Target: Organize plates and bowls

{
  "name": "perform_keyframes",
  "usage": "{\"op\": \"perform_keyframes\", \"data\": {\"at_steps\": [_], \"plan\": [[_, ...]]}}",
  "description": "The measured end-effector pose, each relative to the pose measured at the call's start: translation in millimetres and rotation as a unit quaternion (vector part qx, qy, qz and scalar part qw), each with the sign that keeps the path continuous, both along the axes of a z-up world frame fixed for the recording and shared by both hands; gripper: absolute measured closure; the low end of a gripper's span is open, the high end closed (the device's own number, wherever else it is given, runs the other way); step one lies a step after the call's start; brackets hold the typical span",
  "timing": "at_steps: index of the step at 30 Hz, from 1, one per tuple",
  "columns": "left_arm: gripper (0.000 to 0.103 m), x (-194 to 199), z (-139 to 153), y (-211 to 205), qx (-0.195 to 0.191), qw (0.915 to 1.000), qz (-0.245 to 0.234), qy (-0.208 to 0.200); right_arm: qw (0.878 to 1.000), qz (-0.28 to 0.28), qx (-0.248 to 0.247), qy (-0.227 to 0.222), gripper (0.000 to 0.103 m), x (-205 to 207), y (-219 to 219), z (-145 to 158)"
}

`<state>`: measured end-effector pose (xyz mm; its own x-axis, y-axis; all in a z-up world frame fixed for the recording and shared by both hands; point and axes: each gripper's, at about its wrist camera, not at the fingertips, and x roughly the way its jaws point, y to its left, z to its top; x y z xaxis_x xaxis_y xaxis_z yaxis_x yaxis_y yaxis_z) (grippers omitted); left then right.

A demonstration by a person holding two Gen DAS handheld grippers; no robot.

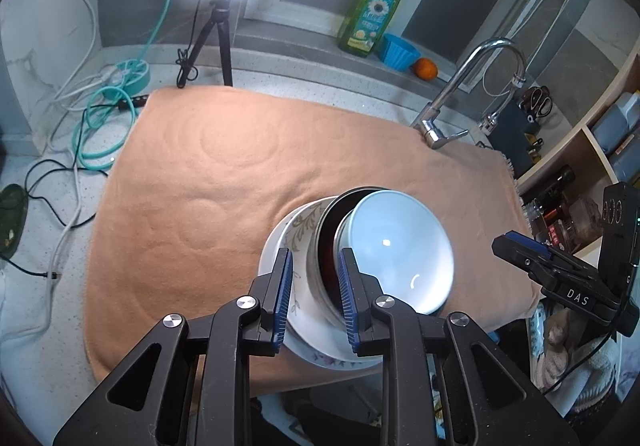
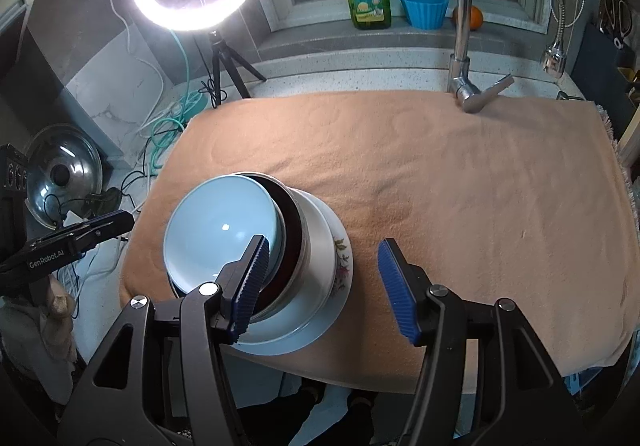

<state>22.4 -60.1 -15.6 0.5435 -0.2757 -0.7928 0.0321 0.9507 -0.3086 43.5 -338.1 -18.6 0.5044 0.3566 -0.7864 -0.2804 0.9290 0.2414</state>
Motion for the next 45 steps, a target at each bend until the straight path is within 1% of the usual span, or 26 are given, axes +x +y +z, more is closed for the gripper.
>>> {"op": "perform_keyframes", "data": {"at_steps": [1,2,3,8,9,10,11,12,13,14,16,19,23,35,45], "plan": [[0.075,-1.1,2.2,-1.6,0.002,1.0000,0.000,-0.004,1.000,-0.001,0.000,-0.003,0.041,-1.3,0.6,1.2],[0.073,-2.1,3.8,-2.9,0.004,1.0000,0.000,-0.008,1.000,-0.003,0.000,-0.008,0.035,-2.7,0.9,3.2],[0.073,-3.5,6.4,-4.9,0.007,0.9999,-0.001,-0.013,1.000,-0.005,0.001,-0.012,0.032,-3.8,1.4,4.5],[0.072,-8.0,14.0,-12.4,0.020,0.9994,-0.004,-0.029,0.999,-0.013,-0.010,-0.036,0.032,-10.0,3.3,13.2],[0.069,-8.7,15.7,-14.2,0.022,0.9992,-0.005,-0.032,0.999,-0.015,-0.012,-0.038,0.032,-11.3,3.5,14.4],[0.061,-9.3,16.5,-15.1,0.024,0.9991,-0.005,-0.035,0.999,-0.017,-0.015,-0.041,0.032,-12.4,3.9,15.7],[0.055,-9.9,17.6,-16.0,0.027,0.9989,-0.004,-0.039,0.999,-0.019,-0.021,-0.045,0.031,-13.3,4.3,16.7],[0.046,-11.0,18.9,-17.1,0.032,0.9985,-0.002,-0.044,0.998,-0.022,-0.027,-0.050,0.031,-14.0,4.7,18.0],[0.043,-11.9,20.6,-18.9,0.038,0.9980,-0.001,-0.051,0.998,-0.025,-0.032,-0.054,0.029,-14.1,4.4,18.8],[0.043,-12.5,22.1,-20.9,0.046,0.9973,0.000,-0.057,0.997,-0.029,-0.036,-0.057,0.022,-14.2,4.4,19.5],[0.042,-12.9,23.4,-22.8,0.055,0.9966,-0.002,-0.062,0.996,-0.034,-0.037,-0.067,0.014,-16.0,3.9,21.1],[0.037,-12.9,22.5,-23.5,0.053,0.9968,-0.001,-0.061,0.995,-0.034,-0.057,-0.077,0.013,-18.1,8.9,21.8],[0.037,-12.5,19.9,-23.2,0.052,0.9972,0.000,-0.054,0.994,-0.027,-0.072,-0.083,0.013,-18.4,14.9,20.0],[0.037,-10.9,18.9,-20.8,0.059,0.9971,0.015,-0.047,0.994,-0.029,-0.066,-0.084,0.012,-15.5,17.2,22.1],[0.037,-7.1,17.9,-21.2,0.061,0.9972,0.017,-0.040,0.993,-0.031,-0.068,-0.087,0.012,-13.6,16.5,23.9]]}}
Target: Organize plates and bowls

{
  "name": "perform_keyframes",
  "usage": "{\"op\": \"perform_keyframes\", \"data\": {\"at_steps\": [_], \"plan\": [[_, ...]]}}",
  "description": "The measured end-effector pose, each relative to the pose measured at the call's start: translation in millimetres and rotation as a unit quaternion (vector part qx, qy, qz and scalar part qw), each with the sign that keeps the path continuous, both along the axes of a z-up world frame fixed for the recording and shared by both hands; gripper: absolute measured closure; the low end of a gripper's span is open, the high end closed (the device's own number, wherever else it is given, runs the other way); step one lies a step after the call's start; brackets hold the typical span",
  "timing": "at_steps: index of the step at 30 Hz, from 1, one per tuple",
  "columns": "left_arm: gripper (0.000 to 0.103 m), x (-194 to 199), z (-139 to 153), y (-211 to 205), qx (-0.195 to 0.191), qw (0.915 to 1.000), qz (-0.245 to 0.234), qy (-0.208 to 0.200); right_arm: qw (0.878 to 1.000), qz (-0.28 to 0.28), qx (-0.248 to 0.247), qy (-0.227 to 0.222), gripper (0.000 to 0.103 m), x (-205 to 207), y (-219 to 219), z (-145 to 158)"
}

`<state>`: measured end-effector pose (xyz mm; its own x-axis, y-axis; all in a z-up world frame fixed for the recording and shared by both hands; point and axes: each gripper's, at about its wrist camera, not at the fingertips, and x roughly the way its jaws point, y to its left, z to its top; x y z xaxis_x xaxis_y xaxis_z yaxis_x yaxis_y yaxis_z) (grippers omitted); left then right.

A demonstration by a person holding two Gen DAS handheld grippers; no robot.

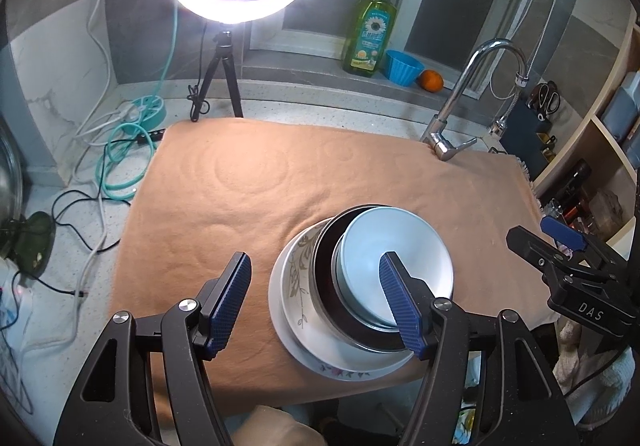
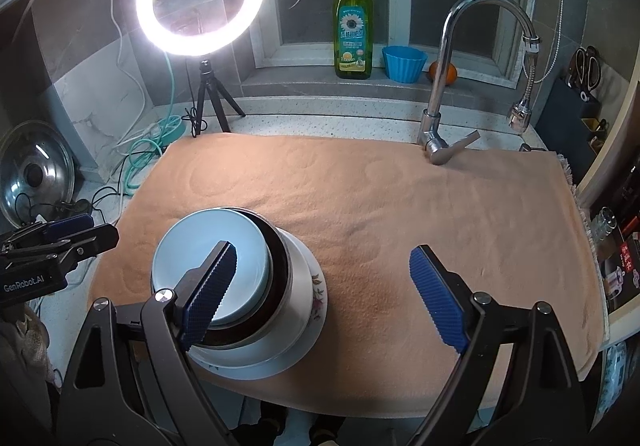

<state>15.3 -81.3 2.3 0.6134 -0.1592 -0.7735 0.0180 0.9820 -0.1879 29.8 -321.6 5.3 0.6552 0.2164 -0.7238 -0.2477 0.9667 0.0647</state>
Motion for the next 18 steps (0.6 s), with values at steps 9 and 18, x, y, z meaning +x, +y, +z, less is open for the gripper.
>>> {"op": "perform_keyframes", "data": {"at_steps": [9,18], "plan": [[0.037,1.0,1.2,0.7,-0.004,1.0000,-0.001,-0.001,1.000,-0.002,-0.002,-0.004,0.012,-0.1,-0.1,0.7],[0.037,3.0,2.0,1.0,-0.001,1.0000,-0.002,-0.001,1.000,-0.002,-0.003,-0.003,0.012,0.9,0.7,0.9]]}}
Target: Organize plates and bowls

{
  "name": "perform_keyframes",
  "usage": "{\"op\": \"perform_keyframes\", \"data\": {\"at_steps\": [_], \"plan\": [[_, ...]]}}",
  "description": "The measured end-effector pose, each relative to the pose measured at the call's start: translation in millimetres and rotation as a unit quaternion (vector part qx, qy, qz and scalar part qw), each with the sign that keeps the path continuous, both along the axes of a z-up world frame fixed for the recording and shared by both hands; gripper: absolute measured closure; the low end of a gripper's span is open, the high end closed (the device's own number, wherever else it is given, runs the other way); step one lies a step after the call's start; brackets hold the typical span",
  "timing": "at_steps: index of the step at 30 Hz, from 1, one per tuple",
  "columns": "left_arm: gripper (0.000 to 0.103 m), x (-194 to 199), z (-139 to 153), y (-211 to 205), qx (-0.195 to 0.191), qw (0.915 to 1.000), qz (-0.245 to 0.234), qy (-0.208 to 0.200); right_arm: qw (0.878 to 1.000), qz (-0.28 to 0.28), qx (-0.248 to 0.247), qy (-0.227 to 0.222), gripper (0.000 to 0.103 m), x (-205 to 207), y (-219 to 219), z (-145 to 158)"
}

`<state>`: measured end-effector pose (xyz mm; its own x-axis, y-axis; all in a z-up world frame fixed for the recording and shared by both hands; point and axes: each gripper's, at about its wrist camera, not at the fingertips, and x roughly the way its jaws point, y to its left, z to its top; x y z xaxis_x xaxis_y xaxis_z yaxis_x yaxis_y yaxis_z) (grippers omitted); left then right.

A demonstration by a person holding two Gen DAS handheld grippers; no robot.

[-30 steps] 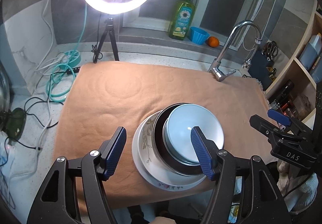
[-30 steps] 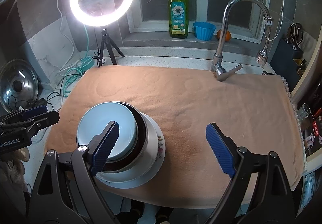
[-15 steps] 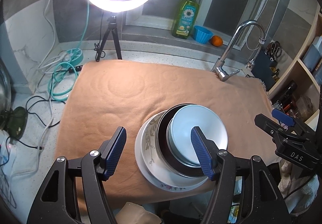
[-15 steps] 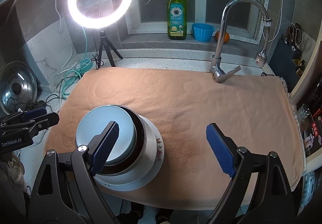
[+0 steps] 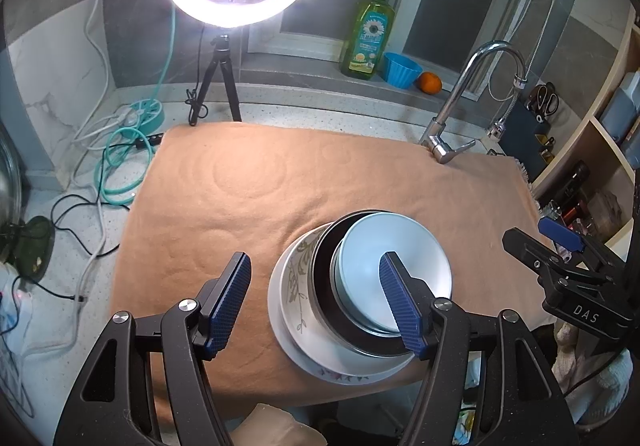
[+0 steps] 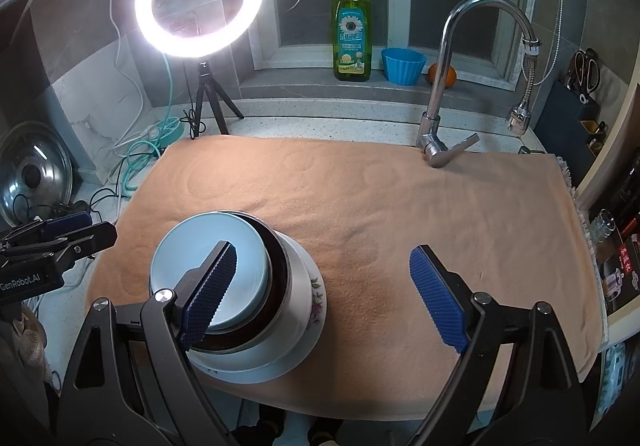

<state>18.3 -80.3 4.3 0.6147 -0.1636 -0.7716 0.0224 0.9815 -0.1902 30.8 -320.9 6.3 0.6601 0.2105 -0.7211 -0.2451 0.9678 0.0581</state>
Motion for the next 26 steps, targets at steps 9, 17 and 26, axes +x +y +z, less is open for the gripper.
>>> {"op": "perform_keyframes", "data": {"at_steps": [9,17,26], "plan": [[0.037,0.1,0.0,0.0,-0.001,1.0000,0.000,0.000,1.000,0.002,-0.001,0.002,0.012,1.8,3.7,-0.9],[0.037,2.1,0.3,2.7,-0.001,1.0000,0.002,0.000,1.000,0.004,-0.005,-0.001,0.012,5.5,4.9,-2.9],[0.036,3.1,-0.9,3.8,0.001,1.0000,0.003,-0.007,1.000,0.007,-0.009,0.003,0.012,10.5,2.9,-5.1]]}}
